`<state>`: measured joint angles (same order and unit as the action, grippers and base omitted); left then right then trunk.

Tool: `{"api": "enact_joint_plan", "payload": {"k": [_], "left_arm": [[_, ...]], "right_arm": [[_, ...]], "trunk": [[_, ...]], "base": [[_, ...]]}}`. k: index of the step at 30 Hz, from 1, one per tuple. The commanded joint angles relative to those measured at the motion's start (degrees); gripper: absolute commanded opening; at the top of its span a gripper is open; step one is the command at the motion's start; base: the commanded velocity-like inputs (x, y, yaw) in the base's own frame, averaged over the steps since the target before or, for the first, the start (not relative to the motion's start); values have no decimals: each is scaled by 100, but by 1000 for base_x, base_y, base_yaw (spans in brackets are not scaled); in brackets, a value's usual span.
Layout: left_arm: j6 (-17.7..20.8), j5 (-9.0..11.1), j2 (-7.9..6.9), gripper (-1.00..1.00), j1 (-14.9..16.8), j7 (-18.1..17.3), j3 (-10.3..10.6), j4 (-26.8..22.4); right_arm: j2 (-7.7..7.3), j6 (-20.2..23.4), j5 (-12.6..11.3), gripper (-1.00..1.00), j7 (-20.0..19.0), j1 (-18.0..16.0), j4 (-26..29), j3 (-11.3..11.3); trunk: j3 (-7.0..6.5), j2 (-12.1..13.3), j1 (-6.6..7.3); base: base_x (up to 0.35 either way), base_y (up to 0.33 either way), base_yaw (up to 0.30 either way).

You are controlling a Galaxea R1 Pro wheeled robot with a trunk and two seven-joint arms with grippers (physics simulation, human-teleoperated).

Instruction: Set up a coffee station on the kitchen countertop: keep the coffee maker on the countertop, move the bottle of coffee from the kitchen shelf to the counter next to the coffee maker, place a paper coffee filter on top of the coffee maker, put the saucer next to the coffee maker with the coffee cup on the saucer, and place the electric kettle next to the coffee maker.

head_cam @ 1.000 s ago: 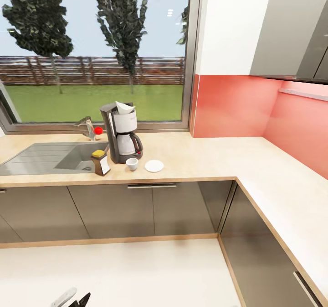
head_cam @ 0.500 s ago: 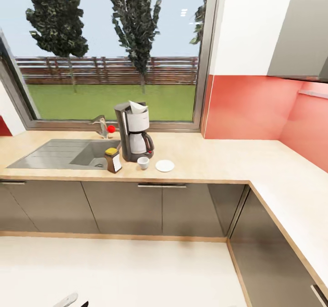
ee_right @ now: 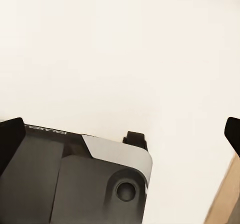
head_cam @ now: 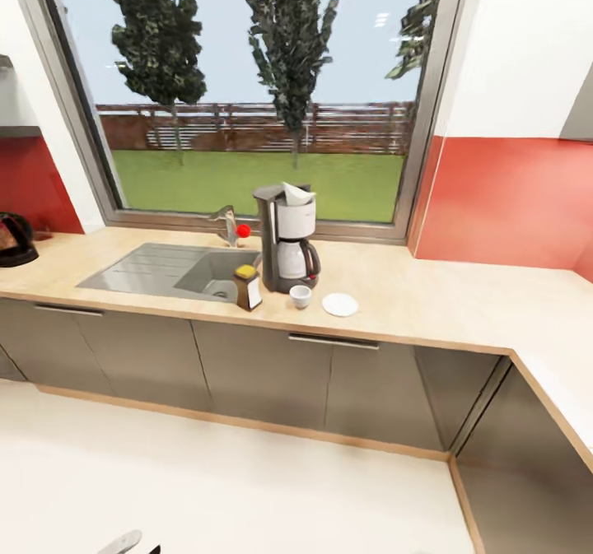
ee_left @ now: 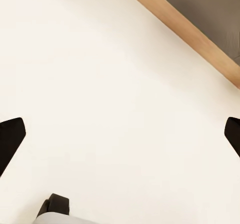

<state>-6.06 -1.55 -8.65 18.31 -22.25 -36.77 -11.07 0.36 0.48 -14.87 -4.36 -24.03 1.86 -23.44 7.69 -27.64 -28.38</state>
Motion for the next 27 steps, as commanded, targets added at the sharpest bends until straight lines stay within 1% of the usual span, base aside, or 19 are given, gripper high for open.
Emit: {"api": "enact_joint_plan", "payload": {"k": [1,6,8,10,11,12,13,14,15,17,19,27], "left_arm": [[-16,-18,-2,100,6,-25,-32,11],[16,-37,-24,100,7,-5,-32,9],[40,-212,-40,100,6,80,-32,8],[50,-447,-72,100,9,312,-32,8],[57,-685,-84,100,10,673,-33,12],[62,-877,-76,100,9,996,-32,26],[72,-1109,-60,100,12,1298,-32,52],[75,-1192,-53,100,11,1376,-32,62],[77,-1268,-39,100,9,1442,-29,70],[72,-1332,-22,100,8,1490,-30,76],[71,-1355,-19,100,8,1505,-31,79],[70,-1365,-14,100,6,1512,-39,87]], "right_arm": [[-1,5,-60,100,-12,-5,-2,-46],[-1,5,-60,100,-12,-5,-2,-46],[-5,5,-60,100,-12,-5,-2,-46],[-9,5,-60,100,-7,-5,-2,-42],[-15,5,-60,100,-5,-5,-3,-40],[-18,5,-60,100,-2,-5,-7,-39],[-24,5,-60,100,78,-5,-9,-38],[-23,5,-60,100,123,-5,-9,-38],[-11,7,-63,100,297,-5,-10,-42],[11,11,-62,100,517,-5,-10,-45],[17,13,-61,100,593,-5,-10,-46],[21,19,-55,100,622,-5,-13,-48]], "trunk": [[10,-9,-4],[10,-9,-4],[10,-9,-4],[10,-9,-4],[10,-9,-4],[10,-9,-4],[11,-9,-4],[11,-9,-4],[13,-9,-4],[18,-9,-4],[24,-9,-4],[52,-9,-4]], "base": [[172,237,279],[179,255,279],[191,263,279],[197,263,279],[201,263,279],[202,263,279],[206,264,279],[206,264,279],[209,264,279],[219,263,279],[233,257,279],[245,249,276]]}}
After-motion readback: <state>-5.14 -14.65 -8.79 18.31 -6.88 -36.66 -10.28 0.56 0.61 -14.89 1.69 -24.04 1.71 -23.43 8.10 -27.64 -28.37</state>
